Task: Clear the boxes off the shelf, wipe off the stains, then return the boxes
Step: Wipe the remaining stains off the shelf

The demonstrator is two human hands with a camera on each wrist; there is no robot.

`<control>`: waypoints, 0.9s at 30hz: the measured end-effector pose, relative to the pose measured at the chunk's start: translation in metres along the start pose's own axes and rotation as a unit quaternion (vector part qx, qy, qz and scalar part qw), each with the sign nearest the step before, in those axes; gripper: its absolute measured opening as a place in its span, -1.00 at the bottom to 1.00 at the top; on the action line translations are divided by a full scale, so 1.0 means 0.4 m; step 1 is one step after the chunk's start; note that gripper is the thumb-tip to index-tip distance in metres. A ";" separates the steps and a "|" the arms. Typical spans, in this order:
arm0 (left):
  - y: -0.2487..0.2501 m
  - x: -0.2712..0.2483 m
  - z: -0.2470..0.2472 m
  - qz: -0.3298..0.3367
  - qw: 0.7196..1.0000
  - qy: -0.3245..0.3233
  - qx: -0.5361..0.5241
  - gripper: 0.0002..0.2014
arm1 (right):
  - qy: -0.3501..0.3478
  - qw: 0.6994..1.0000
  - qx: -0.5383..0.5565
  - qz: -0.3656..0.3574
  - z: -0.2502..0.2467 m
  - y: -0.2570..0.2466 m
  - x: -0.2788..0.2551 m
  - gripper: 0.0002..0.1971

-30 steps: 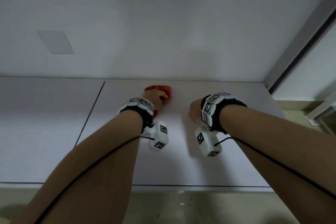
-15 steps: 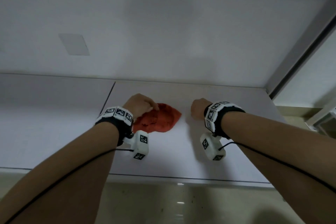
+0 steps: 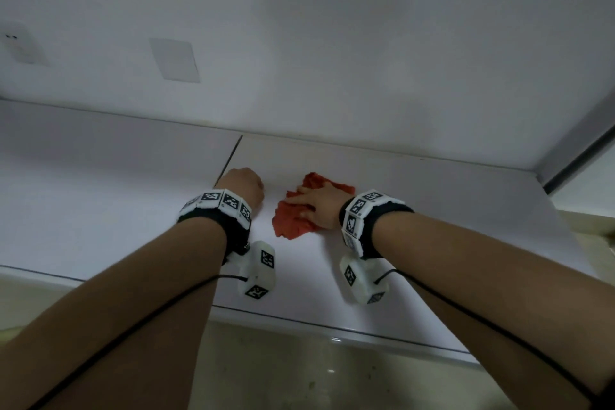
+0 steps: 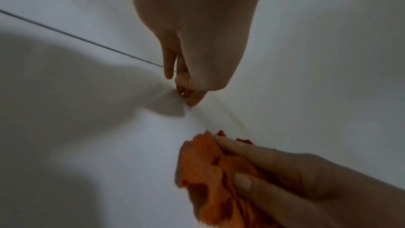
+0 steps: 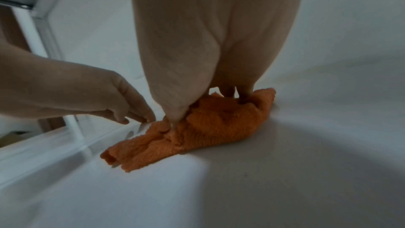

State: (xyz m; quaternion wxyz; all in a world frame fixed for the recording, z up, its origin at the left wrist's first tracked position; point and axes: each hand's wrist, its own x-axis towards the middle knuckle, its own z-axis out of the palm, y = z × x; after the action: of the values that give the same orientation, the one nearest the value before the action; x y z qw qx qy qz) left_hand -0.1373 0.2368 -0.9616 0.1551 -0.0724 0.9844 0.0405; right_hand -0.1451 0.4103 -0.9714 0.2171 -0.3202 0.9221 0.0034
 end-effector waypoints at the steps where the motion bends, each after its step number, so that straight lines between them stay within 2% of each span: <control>1: 0.007 0.004 0.000 -0.008 1.000 0.004 0.000 -0.68 | 0.002 1.000 -0.003 0.007 -0.004 0.009 0.006 -0.50; 8: 0.044 0.019 0.004 -0.061 0.997 0.047 -0.028 -0.78 | -0.014 0.999 -0.023 0.046 -0.040 0.045 0.047 -0.36; 12: 0.053 0.037 0.025 -0.017 0.998 0.034 -0.056 -0.75 | -0.003 0.998 -0.016 0.058 -0.036 0.067 0.073 -0.36; 16: 0.086 0.037 0.028 0.014 0.994 0.066 -0.086 -0.70 | 0.009 0.998 0.005 0.069 -0.040 0.087 0.089 -0.35; 18: 0.109 0.041 0.033 0.027 0.995 0.060 -0.080 -0.69 | 0.017 0.997 0.019 0.075 -0.043 0.099 0.090 -0.33; 21: 0.139 0.040 0.038 0.012 0.996 0.046 -0.081 -0.74 | 0.031 0.996 0.029 0.080 -0.036 0.112 0.085 -0.34; 27: 0.173 0.047 0.034 0.007 0.995 0.078 -0.059 -0.70 | 0.035 0.995 0.025 0.087 -0.041 0.133 0.071 -0.38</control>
State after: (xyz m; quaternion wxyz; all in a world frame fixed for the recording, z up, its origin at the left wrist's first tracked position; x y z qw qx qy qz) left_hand -0.1616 0.3041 -0.9764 0.0729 -0.0778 0.9899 0.0936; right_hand -0.2032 0.4335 -0.9752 0.1919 -0.2329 0.9533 -0.0118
